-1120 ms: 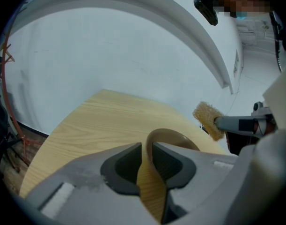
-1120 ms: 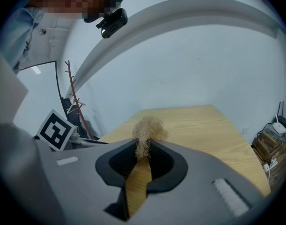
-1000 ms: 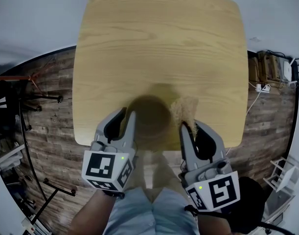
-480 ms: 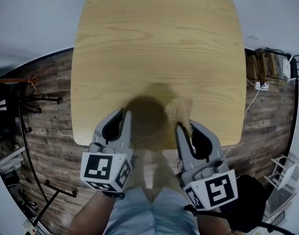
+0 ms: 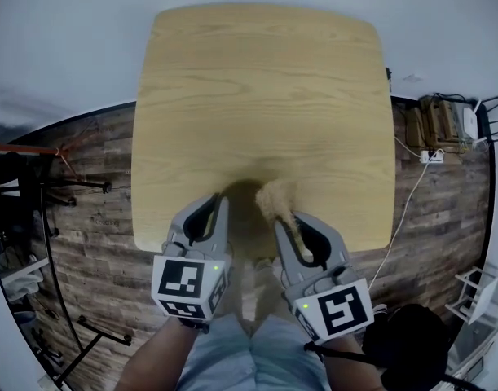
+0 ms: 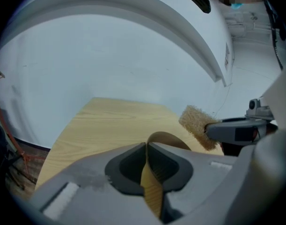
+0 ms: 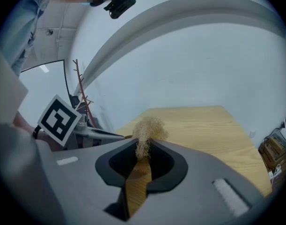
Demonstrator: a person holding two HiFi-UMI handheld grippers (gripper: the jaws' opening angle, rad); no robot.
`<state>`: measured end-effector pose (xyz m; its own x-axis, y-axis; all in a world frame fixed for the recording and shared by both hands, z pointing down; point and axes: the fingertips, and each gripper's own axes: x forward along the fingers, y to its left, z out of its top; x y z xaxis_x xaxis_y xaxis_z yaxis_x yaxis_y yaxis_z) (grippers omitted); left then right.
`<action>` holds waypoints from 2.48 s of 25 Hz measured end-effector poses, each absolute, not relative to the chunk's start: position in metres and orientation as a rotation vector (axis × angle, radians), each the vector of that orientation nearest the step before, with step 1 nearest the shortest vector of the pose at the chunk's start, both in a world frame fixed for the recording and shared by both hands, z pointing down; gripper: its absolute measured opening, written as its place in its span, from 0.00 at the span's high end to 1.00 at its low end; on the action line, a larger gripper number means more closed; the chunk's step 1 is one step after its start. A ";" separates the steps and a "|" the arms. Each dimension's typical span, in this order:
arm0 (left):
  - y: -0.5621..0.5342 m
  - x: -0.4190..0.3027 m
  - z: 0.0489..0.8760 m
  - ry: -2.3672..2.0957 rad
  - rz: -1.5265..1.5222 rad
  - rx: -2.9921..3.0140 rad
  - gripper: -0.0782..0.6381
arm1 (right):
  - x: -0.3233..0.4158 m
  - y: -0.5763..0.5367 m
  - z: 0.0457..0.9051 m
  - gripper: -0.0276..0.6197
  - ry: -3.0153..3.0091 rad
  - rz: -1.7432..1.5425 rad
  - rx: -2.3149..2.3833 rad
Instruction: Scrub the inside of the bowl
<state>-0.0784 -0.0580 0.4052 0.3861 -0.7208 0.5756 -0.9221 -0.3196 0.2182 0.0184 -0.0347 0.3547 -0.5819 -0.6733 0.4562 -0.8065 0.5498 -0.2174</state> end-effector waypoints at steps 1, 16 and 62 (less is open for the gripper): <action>-0.059 -0.078 0.404 -1.399 0.525 2.145 0.84 | 0.015 -0.033 0.357 0.87 -2.458 0.572 1.188; -0.062 -0.072 0.412 -1.279 0.539 2.166 0.84 | -0.022 -0.039 0.420 0.88 -2.287 0.581 0.968; -0.079 -0.067 0.387 -1.211 0.710 2.380 0.84 | -0.017 -0.002 0.384 0.89 -2.285 0.440 0.635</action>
<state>-0.0671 -0.0792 0.3870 0.5021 -0.6336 0.5886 -0.8232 -0.5588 0.1008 -0.0171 -0.0021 0.3837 -0.6244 -0.3138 0.7153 -0.5571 0.8208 -0.1262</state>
